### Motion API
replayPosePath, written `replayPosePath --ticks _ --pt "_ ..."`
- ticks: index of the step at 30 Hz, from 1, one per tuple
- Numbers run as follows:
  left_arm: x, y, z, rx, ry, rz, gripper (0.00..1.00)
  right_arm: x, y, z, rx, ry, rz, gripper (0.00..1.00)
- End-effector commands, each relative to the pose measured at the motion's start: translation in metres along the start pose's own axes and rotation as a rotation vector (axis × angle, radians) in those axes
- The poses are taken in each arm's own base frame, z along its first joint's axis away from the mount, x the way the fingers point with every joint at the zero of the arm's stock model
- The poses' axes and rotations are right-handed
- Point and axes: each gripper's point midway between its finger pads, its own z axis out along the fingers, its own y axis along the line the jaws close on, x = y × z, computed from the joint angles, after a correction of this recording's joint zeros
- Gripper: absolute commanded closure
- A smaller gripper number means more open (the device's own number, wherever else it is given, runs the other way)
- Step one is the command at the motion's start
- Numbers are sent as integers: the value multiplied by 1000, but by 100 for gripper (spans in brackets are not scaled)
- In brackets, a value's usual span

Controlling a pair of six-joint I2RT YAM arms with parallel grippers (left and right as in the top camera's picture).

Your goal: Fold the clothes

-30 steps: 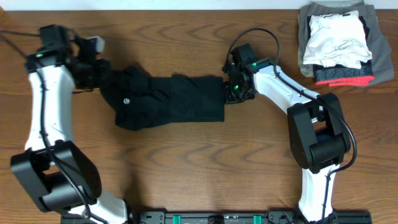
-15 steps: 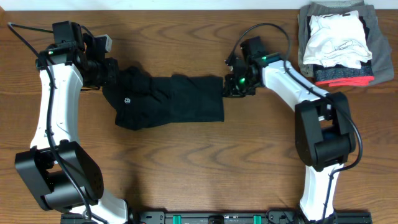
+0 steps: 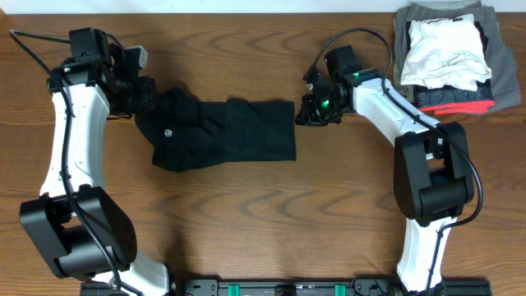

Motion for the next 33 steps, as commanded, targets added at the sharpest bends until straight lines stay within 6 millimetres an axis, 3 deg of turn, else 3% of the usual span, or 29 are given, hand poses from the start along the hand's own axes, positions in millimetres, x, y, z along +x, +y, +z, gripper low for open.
replayPosePath --ticks 1,9,22,26,33 --pt "-5 -3 -7 -3 -24 -2 94 -6 16 -1 -29 -17 -43 99" --pt "-6 -5 -11 -2 -35 0 94 -7 34 13 -72 -21 -96 99" --pt "-14 -32 -38 8 -110 69 94 24 7 53 58 91 -101 99" --pt "-7 -63 -41 40 -98 135 94 26 -4 55 65 107 -113 99" --pt "0 -151 -29 141 -102 327 94 46 -29 73 77 193 -71 99"
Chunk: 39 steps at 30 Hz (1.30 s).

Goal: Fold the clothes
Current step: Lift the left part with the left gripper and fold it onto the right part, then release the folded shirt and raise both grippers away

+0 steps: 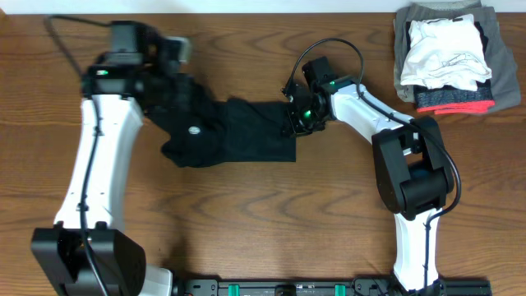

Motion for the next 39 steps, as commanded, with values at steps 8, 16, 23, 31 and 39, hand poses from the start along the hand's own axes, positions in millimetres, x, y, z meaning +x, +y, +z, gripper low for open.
replayPosePath --ticks 8,16,23,31,39 --pt "-19 -121 13 160 -76 174 94 32 -45 32 54 117 74 99" --pt "-12 -176 48 234 -58 278 94 28 -50 26 30 102 90 99" --pt "-1 -189 86 251 -2 286 94 21 -51 13 -50 70 128 99" --pt "-1 -191 92 255 -1 287 2 -26 -68 -81 -83 -173 204 99" --pt "-15 -193 90 260 -60 290 2 -48 -84 -173 -54 -394 206 94"
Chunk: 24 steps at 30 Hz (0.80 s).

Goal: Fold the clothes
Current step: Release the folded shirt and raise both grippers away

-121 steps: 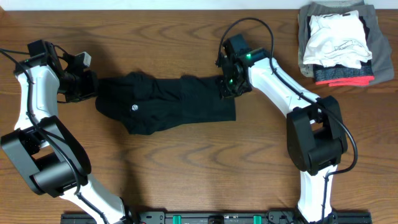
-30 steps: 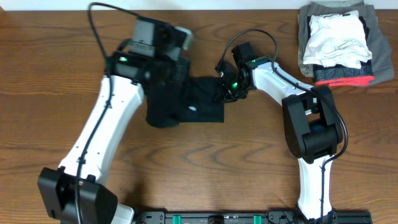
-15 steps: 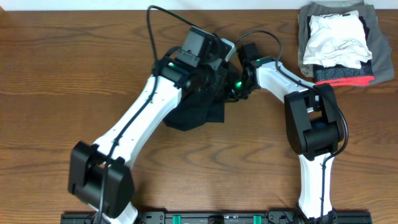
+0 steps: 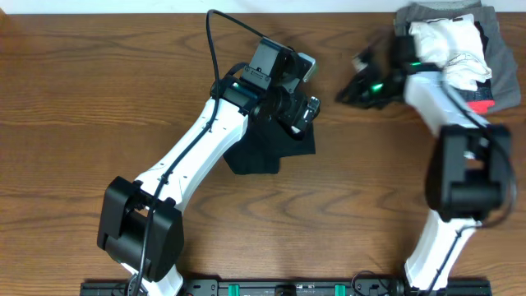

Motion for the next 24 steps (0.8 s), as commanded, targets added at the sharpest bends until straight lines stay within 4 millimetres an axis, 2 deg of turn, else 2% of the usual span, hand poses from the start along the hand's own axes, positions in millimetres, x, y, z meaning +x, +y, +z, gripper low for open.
replayPosePath --ticks 1,3,6,10,14,19,24 --pt "-9 2 -4 1 -33 -1 2 -9 18 -21 -10 -51 -42 93" --pt "-15 9 -10 -20 -57 -25 2 -7 25 -19 -22 -44 -71 91" --pt "-23 36 -29 -101 -97 -121 2 2 41 -8 -47 -11 -135 83" --pt "-25 78 -71 -196 -143 -235 2 13 60 11 -37 23 -245 55" --pt "-14 114 -108 -305 -154 -305 2 20 77 28 -47 38 -371 39" --pt "12 158 -148 -422 -134 -414 2 31 89 57 -72 67 -498 30" --pt "41 186 -164 -470 -79 -511 2 43 88 89 -91 99 -612 30"
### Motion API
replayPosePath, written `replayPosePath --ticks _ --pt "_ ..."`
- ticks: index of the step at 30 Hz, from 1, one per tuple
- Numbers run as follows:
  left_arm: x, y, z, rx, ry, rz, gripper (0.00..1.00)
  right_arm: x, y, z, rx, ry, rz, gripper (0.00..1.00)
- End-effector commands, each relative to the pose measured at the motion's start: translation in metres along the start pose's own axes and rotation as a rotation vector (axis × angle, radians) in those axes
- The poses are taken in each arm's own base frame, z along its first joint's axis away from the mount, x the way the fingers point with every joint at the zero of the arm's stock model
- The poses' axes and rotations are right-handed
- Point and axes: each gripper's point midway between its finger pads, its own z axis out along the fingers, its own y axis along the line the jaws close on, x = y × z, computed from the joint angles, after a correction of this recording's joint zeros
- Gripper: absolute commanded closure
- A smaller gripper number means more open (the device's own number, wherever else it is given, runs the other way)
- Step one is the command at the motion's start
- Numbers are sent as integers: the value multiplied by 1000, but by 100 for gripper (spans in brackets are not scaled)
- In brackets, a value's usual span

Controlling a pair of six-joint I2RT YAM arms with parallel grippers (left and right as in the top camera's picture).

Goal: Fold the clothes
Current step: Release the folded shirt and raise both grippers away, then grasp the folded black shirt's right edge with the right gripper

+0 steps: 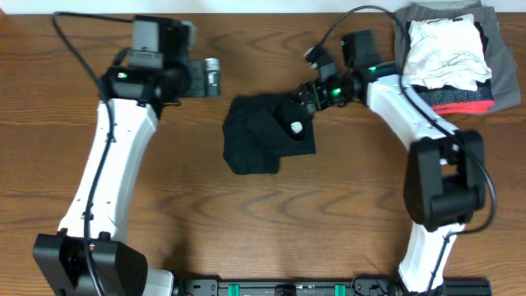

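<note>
A black garment [267,138] lies folded into a compact shape at the table's middle, with a small white logo [296,127] showing near its upper right. My left gripper [211,77] is up and to the left of it, clear of the cloth, with its fingers apart and nothing between them. My right gripper [306,95] sits at the garment's upper right corner, dark against the dark cloth, so how its jaws stand is not visible.
A stack of folded clothes [448,53], white on top of red, black and grey pieces, sits at the far right corner behind the right arm. The wooden table [246,222] extends in front of the garment.
My left gripper was over the garment's right part and is now off to the upper left, free of the cloth. My right gripper moved from near the stack to the garment's upper right corner.
The garment lay spread out long, my left gripper at its left end and my right at its right edge. Then the left end was lifted further right. Then the left gripper was over the right part with the cloth doubled. Now the garment lies folded, left gripper withdrawn.
</note>
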Motion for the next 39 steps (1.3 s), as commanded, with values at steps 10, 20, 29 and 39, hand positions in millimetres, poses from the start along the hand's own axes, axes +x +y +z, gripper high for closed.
replayPosePath --ticks 10,20,29,39 --pt "4 38 -7 -71 28 -47 2 -18 -4 15 -29 -44 -86 99" --pt "4 38 -6 -71 29 -47 2 -63 -33 -17 110 -140 -101 99" --pt "5 38 -6 -71 33 -48 2 -49 -69 -7 201 -109 26 27" --pt "13 39 -7 -75 65 -53 2 -16 -17 -47 -19 60 364 37"
